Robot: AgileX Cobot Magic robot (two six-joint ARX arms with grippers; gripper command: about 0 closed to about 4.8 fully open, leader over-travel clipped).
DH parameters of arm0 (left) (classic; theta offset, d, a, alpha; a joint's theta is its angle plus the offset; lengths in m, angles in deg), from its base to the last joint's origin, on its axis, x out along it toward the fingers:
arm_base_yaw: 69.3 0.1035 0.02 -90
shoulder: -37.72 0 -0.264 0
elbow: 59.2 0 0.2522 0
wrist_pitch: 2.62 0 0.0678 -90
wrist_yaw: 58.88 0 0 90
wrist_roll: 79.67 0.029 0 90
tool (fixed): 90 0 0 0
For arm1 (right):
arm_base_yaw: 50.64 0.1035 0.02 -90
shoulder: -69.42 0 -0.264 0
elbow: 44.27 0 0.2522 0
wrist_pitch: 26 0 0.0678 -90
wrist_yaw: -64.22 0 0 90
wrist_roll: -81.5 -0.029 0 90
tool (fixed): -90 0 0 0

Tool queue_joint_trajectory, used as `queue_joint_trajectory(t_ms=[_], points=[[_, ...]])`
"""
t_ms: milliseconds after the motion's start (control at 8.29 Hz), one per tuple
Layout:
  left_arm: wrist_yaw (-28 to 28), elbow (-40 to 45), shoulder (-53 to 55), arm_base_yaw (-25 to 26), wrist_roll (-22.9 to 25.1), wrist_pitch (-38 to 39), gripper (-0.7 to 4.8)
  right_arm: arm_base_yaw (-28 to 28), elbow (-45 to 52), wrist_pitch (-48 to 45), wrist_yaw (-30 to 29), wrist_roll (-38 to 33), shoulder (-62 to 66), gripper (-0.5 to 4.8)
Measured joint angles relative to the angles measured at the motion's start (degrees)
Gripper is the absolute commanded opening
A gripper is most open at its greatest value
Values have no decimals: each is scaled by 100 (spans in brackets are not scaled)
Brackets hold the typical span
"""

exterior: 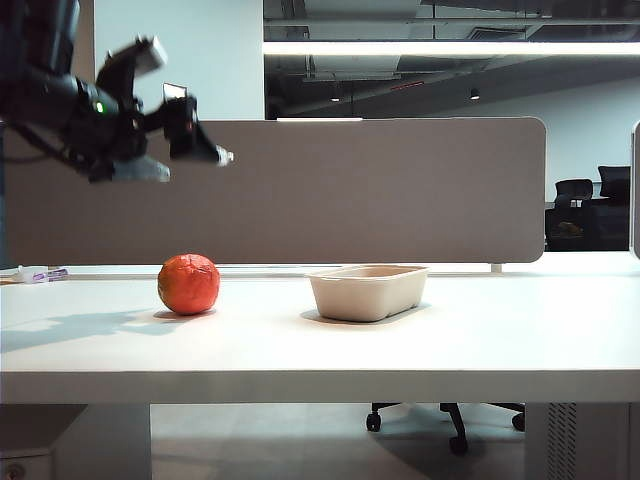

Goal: Pick up the orange and place it into the paper lunchbox.

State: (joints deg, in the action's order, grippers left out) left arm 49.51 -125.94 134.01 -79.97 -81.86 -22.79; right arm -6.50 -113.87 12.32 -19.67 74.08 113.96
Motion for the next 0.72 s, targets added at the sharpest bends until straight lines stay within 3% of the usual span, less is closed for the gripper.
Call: queue_joint_trajectory(t_ms=[121,362,603,723], points=[[-179,-22,741,-2,0,-820,479,0,0,2,13,-31,0,-1],[-326,-638,1843,0,0,-1130,479,4,0,251,13,-164,-2,-1],[-343,-887,2142,0,-2,-957,479,4,0,308,13,-179,-2,-1],[-254,-887,2188,-4,0,-459,479,4,0,315,15,-179,-2,-1]])
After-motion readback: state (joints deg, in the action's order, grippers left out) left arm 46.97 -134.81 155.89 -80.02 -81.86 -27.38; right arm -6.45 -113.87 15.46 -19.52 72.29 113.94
